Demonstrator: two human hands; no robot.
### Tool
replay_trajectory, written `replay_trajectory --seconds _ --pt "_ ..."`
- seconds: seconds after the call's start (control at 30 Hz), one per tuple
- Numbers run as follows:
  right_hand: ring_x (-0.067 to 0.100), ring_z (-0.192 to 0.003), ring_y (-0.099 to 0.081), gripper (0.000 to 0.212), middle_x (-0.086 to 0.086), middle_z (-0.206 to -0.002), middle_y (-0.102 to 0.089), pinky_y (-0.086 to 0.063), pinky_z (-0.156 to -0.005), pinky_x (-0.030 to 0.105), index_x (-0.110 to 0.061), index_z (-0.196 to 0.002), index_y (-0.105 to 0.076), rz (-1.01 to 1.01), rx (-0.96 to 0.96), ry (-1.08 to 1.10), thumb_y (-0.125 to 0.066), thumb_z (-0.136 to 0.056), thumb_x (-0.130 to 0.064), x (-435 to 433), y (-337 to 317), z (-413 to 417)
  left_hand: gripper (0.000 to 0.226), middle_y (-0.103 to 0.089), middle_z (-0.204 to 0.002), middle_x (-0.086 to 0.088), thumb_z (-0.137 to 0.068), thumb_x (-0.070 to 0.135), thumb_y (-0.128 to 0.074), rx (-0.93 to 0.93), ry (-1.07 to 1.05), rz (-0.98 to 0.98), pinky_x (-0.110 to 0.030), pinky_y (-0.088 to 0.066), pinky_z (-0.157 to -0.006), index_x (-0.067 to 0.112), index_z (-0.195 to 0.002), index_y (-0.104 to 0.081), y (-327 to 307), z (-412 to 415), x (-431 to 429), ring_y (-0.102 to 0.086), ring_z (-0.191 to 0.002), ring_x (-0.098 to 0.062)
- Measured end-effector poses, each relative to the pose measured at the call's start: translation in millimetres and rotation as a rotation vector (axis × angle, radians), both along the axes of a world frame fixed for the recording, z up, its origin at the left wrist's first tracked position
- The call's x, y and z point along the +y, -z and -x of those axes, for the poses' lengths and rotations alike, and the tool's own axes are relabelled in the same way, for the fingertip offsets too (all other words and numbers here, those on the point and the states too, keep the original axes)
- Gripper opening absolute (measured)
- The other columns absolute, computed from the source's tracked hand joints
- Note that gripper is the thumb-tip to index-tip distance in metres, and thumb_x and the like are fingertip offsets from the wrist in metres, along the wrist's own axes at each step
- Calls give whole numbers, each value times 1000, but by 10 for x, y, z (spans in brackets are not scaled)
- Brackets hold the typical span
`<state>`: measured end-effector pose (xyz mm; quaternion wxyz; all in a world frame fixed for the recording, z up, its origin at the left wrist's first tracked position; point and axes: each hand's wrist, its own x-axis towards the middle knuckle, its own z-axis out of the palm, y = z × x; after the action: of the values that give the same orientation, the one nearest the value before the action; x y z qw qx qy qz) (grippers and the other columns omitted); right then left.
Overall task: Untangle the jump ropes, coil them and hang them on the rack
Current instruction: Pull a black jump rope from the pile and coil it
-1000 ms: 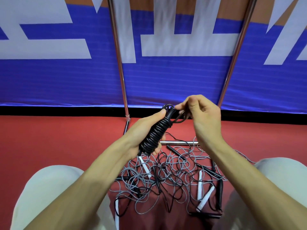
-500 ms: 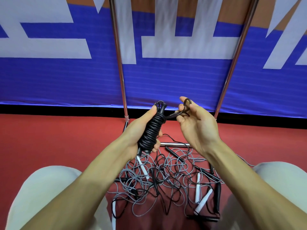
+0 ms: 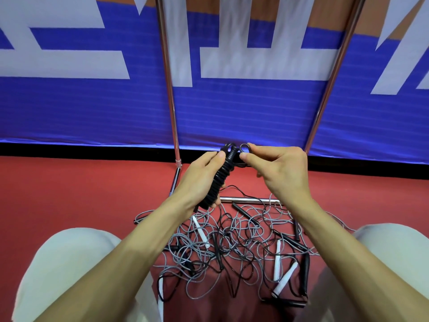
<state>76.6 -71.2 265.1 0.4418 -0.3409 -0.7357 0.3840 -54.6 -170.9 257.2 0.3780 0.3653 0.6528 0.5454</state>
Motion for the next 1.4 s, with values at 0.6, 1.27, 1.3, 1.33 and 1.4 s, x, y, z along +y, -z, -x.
replay_trajectory --seconds 0.6,1.27,1.3,1.33,1.4 --pt "14 -66 -66 9 0 -72 -74 -45 -66 16 -13 -83 -78 -279 -220 65 -76 -77 -19 -43 -4 2 28 -60 -90 14 -97 45 -47 777 -32 -83 -37 -49 -70 35 -123 -52 69 -89 -39 -57 -72 -10" --pt "15 -66 -60 25 6 -82 -68 -43 -69 11 -8 -107 -72 -453 -186 -61 -67 -83 -10 -26 149 63 28 -64 -96 -7 -99 20 -54 312 -6 -179 -37 -47 -46 42 -115 -49 118 -88 -16 -60 -48 -28" --pt "16 -67 -62 24 5 -83 -69 -45 -69 13 -9 -106 -73 -411 -166 -58 -69 -82 -9 -27 134 56 28 -63 -94 -9 -99 20 -54 307 1 -182 -36 -46 -46 45 -112 -49 111 -92 -22 -60 -49 -29" --pt "16 -68 -64 23 4 -82 -71 -47 -69 17 -10 -104 -74 -358 -137 -44 -72 -81 -10 -32 110 50 28 -63 -93 -11 -99 21 -53 307 4 -184 -36 -46 -46 47 -110 -48 101 -99 -24 -60 -49 -30" --pt "9 -70 -66 19 0 -81 -73 -49 -71 16 -13 -96 -77 -218 -81 -12 -77 -77 -12 -41 65 30 29 -62 -86 -10 -99 20 -53 350 3 -185 -36 -48 -46 47 -110 -47 97 -106 -23 -60 -51 -35"
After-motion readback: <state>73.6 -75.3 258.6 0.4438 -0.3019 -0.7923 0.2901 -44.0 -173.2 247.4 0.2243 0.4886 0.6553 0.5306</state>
